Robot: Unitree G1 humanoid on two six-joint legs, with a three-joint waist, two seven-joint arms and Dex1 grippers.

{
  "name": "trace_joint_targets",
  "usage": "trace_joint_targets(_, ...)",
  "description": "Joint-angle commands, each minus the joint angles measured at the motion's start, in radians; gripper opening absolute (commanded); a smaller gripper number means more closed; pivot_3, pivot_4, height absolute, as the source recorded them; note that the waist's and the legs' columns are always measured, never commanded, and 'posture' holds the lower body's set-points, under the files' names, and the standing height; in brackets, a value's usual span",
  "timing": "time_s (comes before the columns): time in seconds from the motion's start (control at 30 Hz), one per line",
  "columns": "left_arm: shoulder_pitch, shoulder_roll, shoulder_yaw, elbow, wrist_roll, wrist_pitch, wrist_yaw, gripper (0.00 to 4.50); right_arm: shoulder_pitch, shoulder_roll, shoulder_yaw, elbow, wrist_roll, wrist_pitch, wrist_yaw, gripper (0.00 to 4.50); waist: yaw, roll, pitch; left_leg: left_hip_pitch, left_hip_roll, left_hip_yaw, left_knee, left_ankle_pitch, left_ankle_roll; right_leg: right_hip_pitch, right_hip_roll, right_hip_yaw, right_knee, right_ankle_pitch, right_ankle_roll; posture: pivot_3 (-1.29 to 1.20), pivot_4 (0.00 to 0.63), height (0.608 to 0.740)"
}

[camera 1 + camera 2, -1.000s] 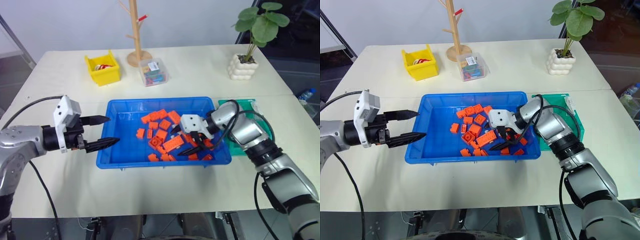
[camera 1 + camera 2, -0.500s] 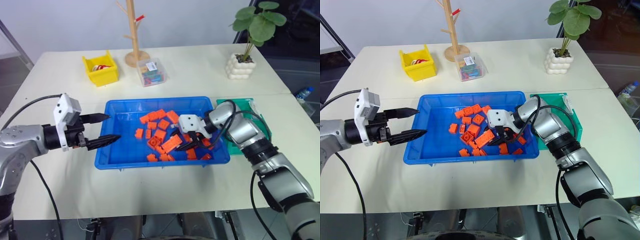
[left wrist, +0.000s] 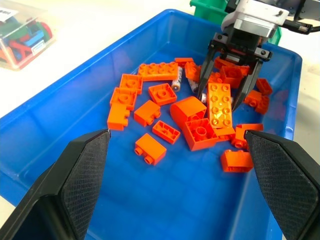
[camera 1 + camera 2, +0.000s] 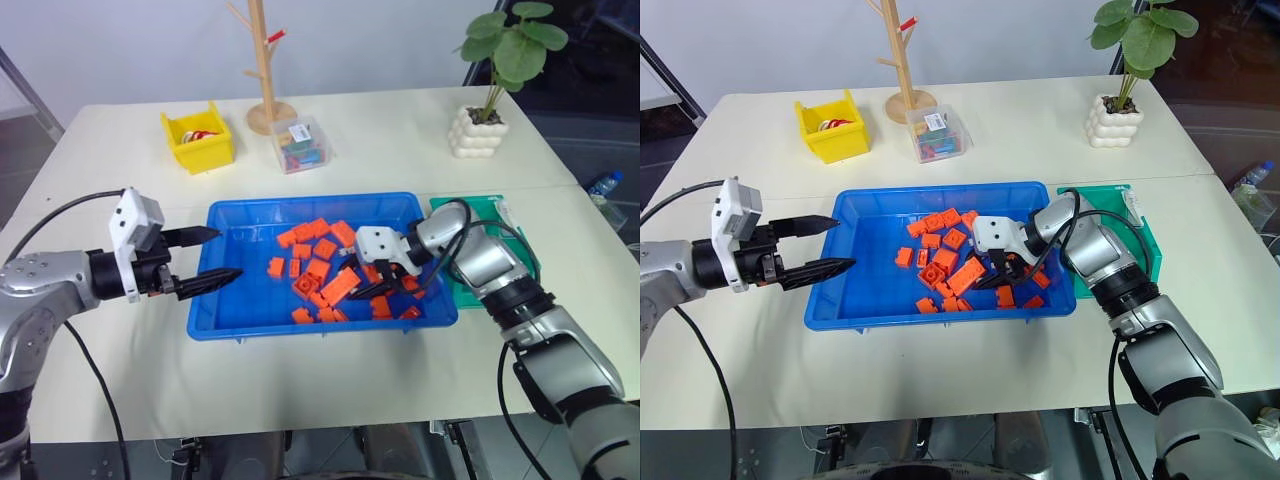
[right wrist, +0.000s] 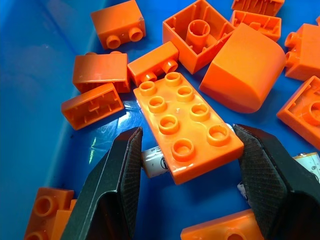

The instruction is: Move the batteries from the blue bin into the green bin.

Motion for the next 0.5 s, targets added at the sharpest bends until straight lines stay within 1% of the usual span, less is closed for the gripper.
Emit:
trace_joint_targets(0.03,-0.01,0.003,0.013,-0.014,0.004,-0.017,0.005,4.5,-0.026,0.012,-0.029,-0.022,0.015,-0.001,-0.002,2.19,0.0,0.0,0.0,0.0,0.0,0.0,0.0,0.0,0.0,0.0,0.0,0.0,0.0,0.0,0.0,0.0,0.15,0.74)
trace_joint_targets(0.2,0.001,0.002,0.015,-0.019,0.006,-0.019,0.009,4.5,-0.013,0.016,-0.026,-0.038,0.016,0.009,-0.004,2.19,0.0,0.0,0.0,0.0,0.0,0.0,0.0,0.0,0.0,0.0,0.0,0.0,0.0,0.0,0.0,0.0,0.15,0.74)
trace_joint_targets(0.27,0.003,0.001,0.014,-0.022,0.004,-0.019,0.012,4.5,-0.013,0.017,-0.027,-0.038,0.018,0.016,-0.004,3.26,0.0,0.0,0.0,0.0,0.0,0.0,0.0,0.0,0.0,0.0,0.0,0.0,0.0,0.0,0.0,0.0,0.15,0.74)
trace_joint_targets(0.3,0.004,0.0,0.014,-0.024,0.003,-0.018,0.013,4.5,-0.013,0.017,-0.027,-0.041,0.016,0.011,-0.007,3.62,0.0,0.0,0.0,0.0,0.0,0.0,0.0,0.0,0.0,0.0,0.0,0.0,0.0,0.0,0.0,0.0,0.15,0.74)
trace_joint_targets(0.33,0.005,0.0,0.014,-0.026,0.002,-0.017,0.014,4.5,-0.014,0.019,-0.029,-0.044,0.014,0.009,-0.014,4.17,0.0,0.0,0.0,0.0,0.0,0.0,0.0,0.0,0.0,0.0,0.0,0.0,0.0,0.0,0.0,0.0,0.15,0.74)
trace_joint_targets(0.37,0.006,0.0,0.015,-0.027,0.002,-0.017,0.015,4.5,-0.015,0.021,-0.031,-0.051,0.017,0.014,-0.016,4.47,0.0,0.0,0.0,0.0,0.0,0.0,0.0,0.0,0.0,0.0,0.0,0.0,0.0,0.0,0.0,0.0,0.15,0.74)
trace_joint_targets(0.5,0.001,0.0,0.012,-0.02,0.003,-0.019,0.019,4.5,-0.016,0.025,-0.028,-0.084,0.032,0.037,-0.004,4.47,0.0,0.0,0.0,0.0,0.0,0.0,0.0,0.0,0.0,0.0,0.0,0.0,0.0,0.0,0.0,0.0,0.15,0.74)
